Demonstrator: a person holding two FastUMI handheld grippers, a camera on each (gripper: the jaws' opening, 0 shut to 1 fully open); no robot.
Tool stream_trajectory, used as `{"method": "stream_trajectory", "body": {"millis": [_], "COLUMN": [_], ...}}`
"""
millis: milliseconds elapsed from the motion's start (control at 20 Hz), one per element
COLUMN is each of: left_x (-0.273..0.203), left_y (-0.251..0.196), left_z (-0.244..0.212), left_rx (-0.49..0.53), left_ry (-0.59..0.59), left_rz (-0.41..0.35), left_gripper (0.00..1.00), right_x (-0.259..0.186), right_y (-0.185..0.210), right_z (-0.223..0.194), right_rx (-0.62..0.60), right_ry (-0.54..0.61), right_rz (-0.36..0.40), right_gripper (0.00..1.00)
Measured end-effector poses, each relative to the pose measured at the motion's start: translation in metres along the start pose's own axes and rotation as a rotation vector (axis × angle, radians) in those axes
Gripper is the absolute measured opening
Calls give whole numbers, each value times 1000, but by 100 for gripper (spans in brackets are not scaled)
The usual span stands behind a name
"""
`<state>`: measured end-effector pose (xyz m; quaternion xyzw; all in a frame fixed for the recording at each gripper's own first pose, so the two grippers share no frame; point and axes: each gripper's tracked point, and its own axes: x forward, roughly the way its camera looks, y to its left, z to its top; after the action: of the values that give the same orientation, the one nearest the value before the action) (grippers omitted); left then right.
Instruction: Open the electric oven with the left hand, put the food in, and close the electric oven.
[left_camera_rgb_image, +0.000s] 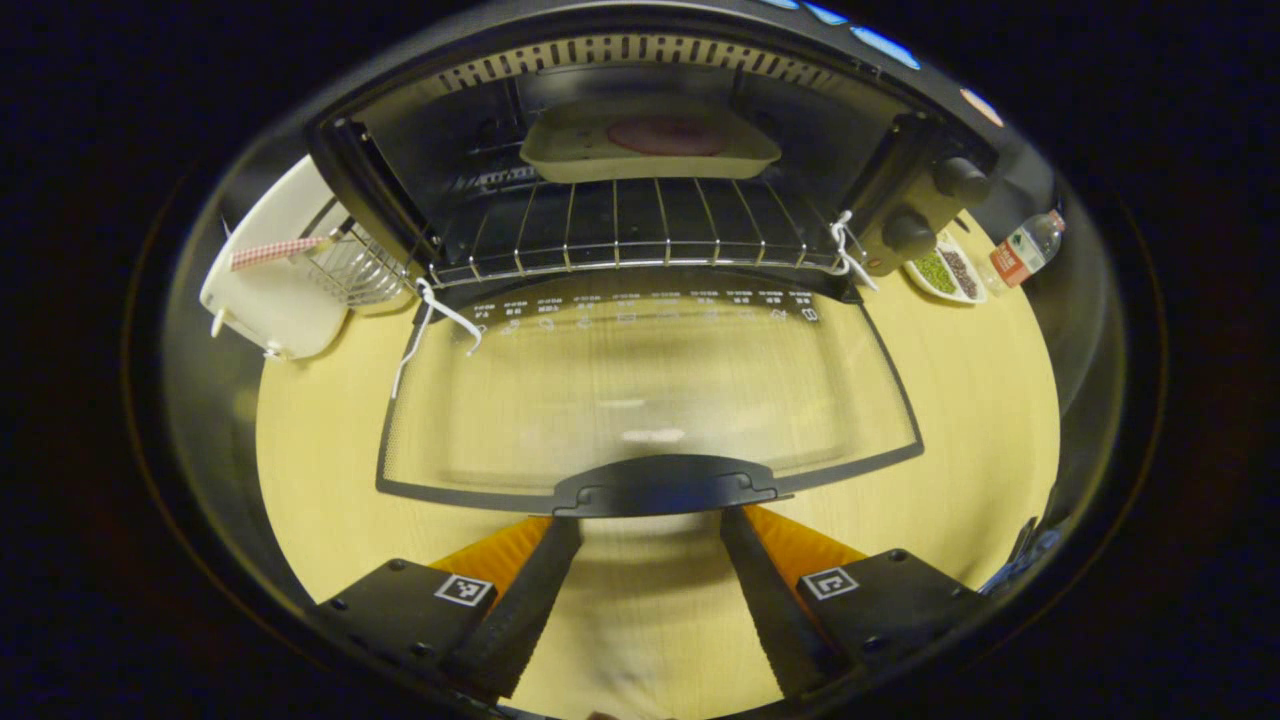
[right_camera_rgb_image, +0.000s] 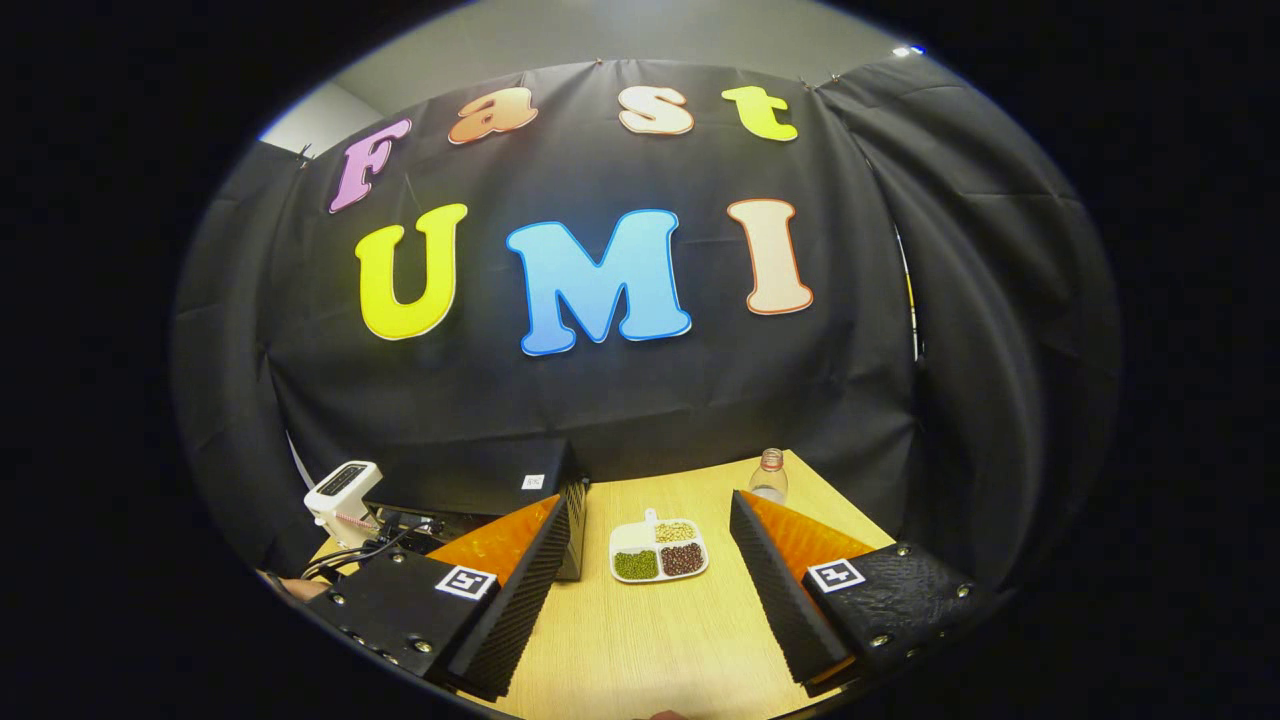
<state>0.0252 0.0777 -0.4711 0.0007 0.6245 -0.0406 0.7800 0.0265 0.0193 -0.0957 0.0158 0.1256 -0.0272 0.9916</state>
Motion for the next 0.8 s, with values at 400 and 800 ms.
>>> {"method": "stream_trajectory", "body": {"millis": [400, 800], "left_x": [-29, -46], "left_y": [-1, -2], "left_z": [7, 32], "left_rx": [-5, -1], "left_ry": [-76, -157], "left_rz": [2, 18], "left_gripper": [100, 100], "right_x": [5, 10], "right_y": [16, 20], "right_z": [7, 15], "right_rx": [-7, -26], "right_ry": [-25, -38], "right_rz": [32, 55], "right_gripper": [98, 98]}}
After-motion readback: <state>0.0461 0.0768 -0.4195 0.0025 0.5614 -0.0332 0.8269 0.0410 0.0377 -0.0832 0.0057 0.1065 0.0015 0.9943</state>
